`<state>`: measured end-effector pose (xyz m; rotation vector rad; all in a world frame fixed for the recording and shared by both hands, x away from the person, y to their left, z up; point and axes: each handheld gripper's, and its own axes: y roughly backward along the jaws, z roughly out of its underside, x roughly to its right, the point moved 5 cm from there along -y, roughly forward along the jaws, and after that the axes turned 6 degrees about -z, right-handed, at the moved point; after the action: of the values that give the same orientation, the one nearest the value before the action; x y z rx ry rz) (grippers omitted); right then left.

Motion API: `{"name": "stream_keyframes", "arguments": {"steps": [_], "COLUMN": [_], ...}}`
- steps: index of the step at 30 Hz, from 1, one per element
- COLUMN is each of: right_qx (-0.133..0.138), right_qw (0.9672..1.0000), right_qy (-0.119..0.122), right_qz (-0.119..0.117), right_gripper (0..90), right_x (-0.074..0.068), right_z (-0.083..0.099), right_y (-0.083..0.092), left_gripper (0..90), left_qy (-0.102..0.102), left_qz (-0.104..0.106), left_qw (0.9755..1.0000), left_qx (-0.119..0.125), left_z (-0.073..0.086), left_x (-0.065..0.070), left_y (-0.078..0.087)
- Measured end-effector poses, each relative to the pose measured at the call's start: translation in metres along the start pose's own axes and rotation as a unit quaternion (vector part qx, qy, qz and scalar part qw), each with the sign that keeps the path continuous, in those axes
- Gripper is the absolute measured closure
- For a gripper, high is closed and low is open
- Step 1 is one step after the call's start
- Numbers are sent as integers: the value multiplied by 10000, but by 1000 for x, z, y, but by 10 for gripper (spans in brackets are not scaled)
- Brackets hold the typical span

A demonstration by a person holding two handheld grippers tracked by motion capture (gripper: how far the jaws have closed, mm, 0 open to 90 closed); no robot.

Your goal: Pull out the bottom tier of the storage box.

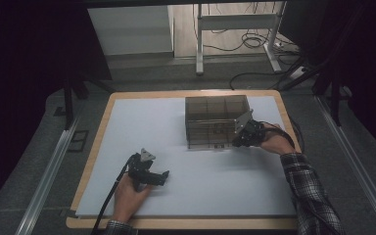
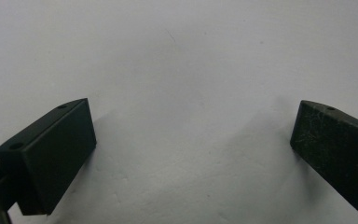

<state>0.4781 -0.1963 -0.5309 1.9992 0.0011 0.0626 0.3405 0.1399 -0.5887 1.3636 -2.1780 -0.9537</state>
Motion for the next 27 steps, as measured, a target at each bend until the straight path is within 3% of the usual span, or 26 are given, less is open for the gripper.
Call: {"name": "stream_keyframes", "arguments": {"steps": [5,7,9,10,27], "right_qx": [-50,-30,-55,-37,-74], "right_qw": [9999,9995,9995,9991,9985], "right_qy": [84,160,184,186,373], "right_qz": [-132,-287,-261,-391,-386], "right_gripper": [839,864,867,868,860], "right_x": [3,4,4,3,-16], "right_z": [1,1,0,0,-4], "right_y": [-5,-6,-5,-6,3], "left_gripper": [0,0,0,0,0], "left_qy": [-3,1,2,1,-4], "left_qz": [0,0,1,1,1], "left_qw": [10000,10000,10000,10000,10000], "left_qx": [-3,-1,-1,0,-4], "left_z": [0,0,0,0,0], "left_x": [0,0,0,0,0], "left_y": [0,0,0,0,0]}}
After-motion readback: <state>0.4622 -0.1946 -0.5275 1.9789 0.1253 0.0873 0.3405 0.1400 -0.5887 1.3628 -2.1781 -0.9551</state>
